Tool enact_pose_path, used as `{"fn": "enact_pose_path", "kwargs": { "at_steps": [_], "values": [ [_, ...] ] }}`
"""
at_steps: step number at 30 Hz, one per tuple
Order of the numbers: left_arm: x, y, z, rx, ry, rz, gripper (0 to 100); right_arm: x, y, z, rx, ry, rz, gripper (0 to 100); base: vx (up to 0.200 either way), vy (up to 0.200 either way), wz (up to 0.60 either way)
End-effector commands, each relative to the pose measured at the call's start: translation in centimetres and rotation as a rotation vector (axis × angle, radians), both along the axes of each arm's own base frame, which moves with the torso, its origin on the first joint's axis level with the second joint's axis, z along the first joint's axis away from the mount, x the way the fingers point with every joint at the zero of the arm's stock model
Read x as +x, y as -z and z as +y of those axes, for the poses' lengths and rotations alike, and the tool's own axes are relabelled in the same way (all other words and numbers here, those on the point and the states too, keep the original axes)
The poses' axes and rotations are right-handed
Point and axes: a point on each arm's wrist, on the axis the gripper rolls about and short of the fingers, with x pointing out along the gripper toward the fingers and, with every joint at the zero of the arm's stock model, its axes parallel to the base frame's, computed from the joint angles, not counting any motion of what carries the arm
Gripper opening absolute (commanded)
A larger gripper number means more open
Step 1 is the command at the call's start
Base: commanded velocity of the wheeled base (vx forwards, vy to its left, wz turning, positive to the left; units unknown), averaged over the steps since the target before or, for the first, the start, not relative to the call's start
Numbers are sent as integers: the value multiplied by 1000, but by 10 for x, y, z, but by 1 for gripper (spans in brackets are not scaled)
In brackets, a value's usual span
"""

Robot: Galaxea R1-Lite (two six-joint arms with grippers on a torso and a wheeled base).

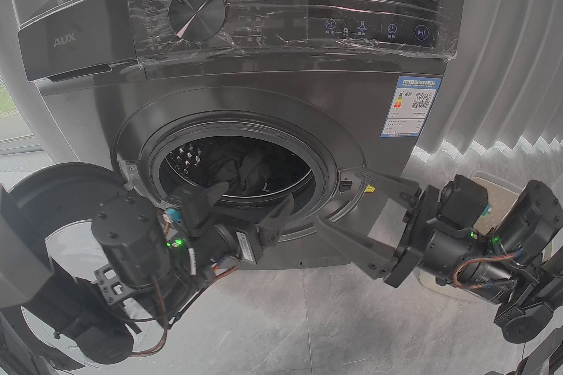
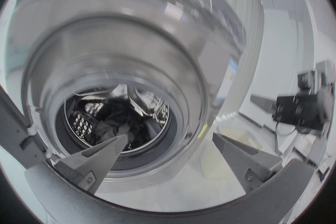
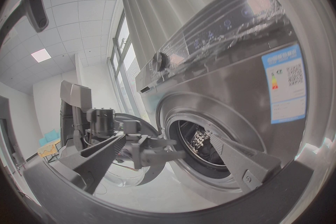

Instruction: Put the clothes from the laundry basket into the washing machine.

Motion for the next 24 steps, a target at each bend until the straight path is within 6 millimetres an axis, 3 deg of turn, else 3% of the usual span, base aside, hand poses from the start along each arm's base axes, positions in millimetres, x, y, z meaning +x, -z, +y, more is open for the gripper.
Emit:
{"fn": "enact_pose_path", "kwargs": {
  "at_steps": [1,9,19,24],
  "values": [
    [-40,-48,30,-204,-18,-98,100,-11,-26,-26,77,87,-69,100,0,0,0],
    [-78,-41,73,-202,-45,-88,100,-24,-44,-77,128,242,-141,100,0,0,0],
    [-79,-27,121,-153,-273,-83,100,-32,-36,-124,89,460,-168,100,0,0,0],
    [-82,-13,137,-78,-363,-50,100,-51,-16,-149,-27,595,-101,100,0,0,0]
  ]
}}
